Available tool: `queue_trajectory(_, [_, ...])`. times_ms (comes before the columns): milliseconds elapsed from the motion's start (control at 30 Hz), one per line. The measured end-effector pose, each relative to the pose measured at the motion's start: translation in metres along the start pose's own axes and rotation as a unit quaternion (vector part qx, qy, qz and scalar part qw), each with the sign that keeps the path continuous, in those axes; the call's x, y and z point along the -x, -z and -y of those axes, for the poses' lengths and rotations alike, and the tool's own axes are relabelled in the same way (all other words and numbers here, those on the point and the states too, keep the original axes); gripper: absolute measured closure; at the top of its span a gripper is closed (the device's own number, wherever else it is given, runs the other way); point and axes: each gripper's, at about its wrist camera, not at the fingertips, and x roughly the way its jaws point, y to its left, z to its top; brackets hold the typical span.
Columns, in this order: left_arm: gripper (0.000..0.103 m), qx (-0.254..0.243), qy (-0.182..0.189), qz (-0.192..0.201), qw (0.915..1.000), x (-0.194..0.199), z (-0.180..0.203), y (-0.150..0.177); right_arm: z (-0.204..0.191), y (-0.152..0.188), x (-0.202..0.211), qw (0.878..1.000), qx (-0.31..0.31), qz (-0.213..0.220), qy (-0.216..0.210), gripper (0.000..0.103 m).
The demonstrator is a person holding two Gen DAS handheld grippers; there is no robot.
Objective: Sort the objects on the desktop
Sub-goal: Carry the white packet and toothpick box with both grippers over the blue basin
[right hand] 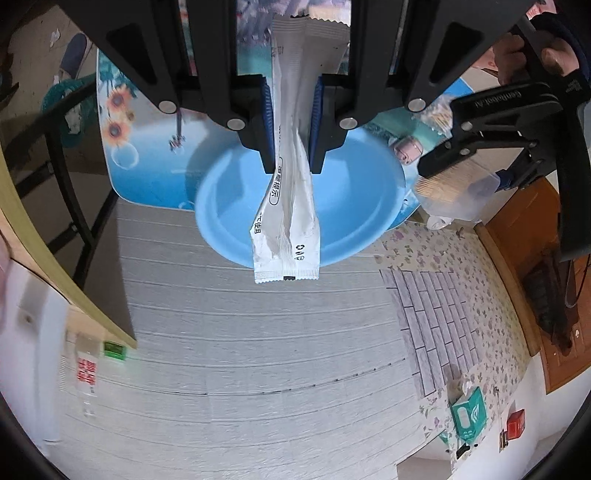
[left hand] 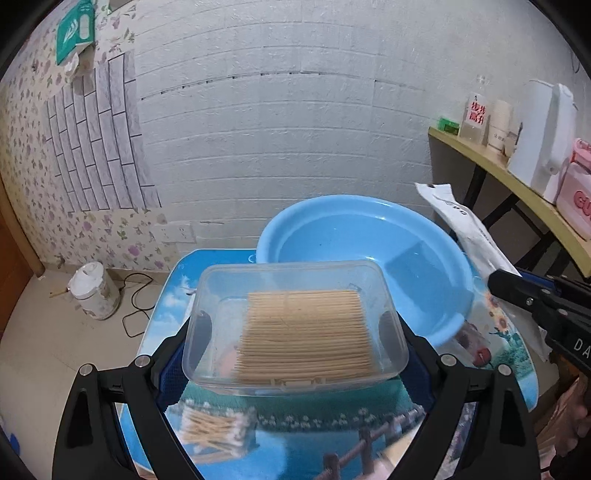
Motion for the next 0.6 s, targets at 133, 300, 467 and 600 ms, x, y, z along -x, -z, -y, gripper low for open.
queue_trajectory(133, [0.01,-0.004,0.007,-0.017,0.9998,-0.017,-0.001,-0.013,0.0,-0.014,-0.025,1.0,-0.002,-0.017,-0.009,0.085])
queue_trajectory(300, [0.01,-0.007,0.018,-0.032,0.9993,-0.04,-0.001,-0.03,0.003,-0.032,-0.051,0.999,0.0,-0.029,-0.016,0.085])
queue_trajectory(467, [0.01,-0.014,0.023,-0.039,0.9989,-0.064,0.006,-0.045,0.01,-0.046,-0.077,0.999,-0.012,-0.04,-0.021,0.085])
queue_trajectory(600, [0.01,-0.02,0.028,-0.049,0.9982,-0.082,0.012,-0.049,0.012,-0.054,-0.095,0.999,-0.006,-0.049,-0.014,0.085])
